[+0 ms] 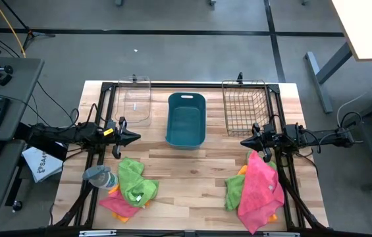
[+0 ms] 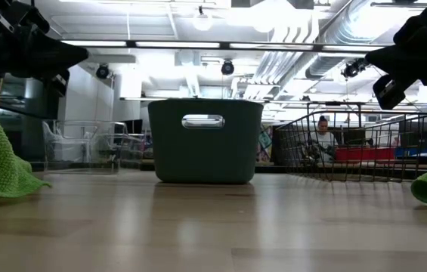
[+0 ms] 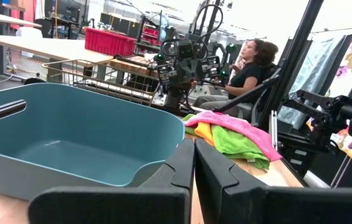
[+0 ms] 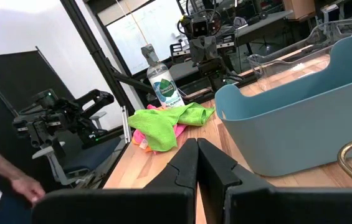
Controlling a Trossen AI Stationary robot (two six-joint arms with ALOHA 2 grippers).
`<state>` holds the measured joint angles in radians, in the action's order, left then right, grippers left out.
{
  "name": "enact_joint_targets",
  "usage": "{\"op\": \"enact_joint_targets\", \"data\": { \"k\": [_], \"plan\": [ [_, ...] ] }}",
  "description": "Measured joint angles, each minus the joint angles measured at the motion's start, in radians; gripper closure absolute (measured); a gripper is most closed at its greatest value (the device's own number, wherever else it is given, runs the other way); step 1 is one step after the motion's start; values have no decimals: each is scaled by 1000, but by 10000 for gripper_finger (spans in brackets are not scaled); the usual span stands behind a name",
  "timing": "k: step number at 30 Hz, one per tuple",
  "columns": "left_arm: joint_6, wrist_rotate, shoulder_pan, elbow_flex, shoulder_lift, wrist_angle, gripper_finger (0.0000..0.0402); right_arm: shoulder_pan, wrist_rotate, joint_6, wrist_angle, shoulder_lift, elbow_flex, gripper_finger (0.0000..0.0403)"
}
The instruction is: Sort microfiber towel by color & place in baskets
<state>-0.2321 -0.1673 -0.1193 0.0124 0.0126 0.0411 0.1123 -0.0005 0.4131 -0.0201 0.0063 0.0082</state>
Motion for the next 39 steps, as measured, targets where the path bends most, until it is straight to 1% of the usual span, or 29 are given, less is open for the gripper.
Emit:
{"op": "enact_joint_targets", "data": {
  "k": [2, 3, 4, 7, 8, 9, 10, 11, 12, 13, 14, 16, 18, 19, 21, 24, 26, 27, 29, 31, 33, 36, 39],
  "plan": [
    [0, 0, 0, 0, 0, 0, 401, 1, 48, -17, -26, 0, 0, 402],
    [0, 0, 0, 0, 0, 0, 401, 0, 85, 32, -68, 0, 0, 402],
    [0, 0, 0, 0, 0, 0, 401, 0, 141, 121, -140, 0, 0, 402],
    [0, 0, 0, 0, 0, 0, 401, 0, 412, 430, -407, 2, 0, 402],
    [0, 0, 0, 0, 0, 0, 401, -1, 474, 485, -466, 2, 0, 402],
    [0, 0, 0, 0, 0, 0, 401, -2, 522, 468, -514, 5, 0, 402],
    [0, 0, 0, 0, 0, 0, 401, -5, 549, 435, -567, 12, 0, 402],
    [0, 0, 0, 0, 0, 0, 401, -10, 547, 418, -635, 26, 0, 402],
    [0, 0, 0, 0, 0, 0, 401, -15, 519, 415, -711, 48, 4, 402],
    [0, 0, 0, 0, 0, 0, 401, -18, 465, 397, -763, 77, 21, 402],
    [0, 0, 0, 0, 0, 0, 401, -20, 390, 371, -802, 115, 54, 402],
    [0, 0, 0, 0, 0, 0, 401, -20, 262, 327, -807, 203, 153, 402],
    [0, 0, 0, 0, 0, 0, 401, -20, 161, 307, -697, 312, 283, 402],
    [0, 0, 0, 0, 0, 0, 401, -20, 115, 307, -590, 369, 354, 402],
    [0, 0, 0, 0, 0, 0, 401, -20, 25, 338, -293, 480, 512, 402],
    [0, 0, 0, 0, 0, 0, 401, -18, -76, 418, 278, 643, 755, 399],
    [0, 0, 0, 0, 0, 0, 401, -1, -119, 450, 607, 762, 888, 389],
    [0, 0, 0, 0, 0, 0, 401, 13, -135, 462, 744, 818, 941, 381],
    [0, 0, 0, 0, 0, 0, 401, 51, -173, 482, 962, 922, 1019, 360],
    [0, 0, 0, 0, 0, 0, 401, 94, -201, 515, 1118, 1009, 1059, 334],
    [0, 0, 0, 0, 0, 0, 401, 140, -235, 572, 1211, 1084, 1066, 306],
    [0, 0, 0, 0, 0, 0, 401, 199, -292, 704, 1276, 1175, 1041, 263],
    [0, 0, 0, 0, 0, 0, 401, 244, -310, 852, 1282, 1247, 1011, 227]
  ]
}}
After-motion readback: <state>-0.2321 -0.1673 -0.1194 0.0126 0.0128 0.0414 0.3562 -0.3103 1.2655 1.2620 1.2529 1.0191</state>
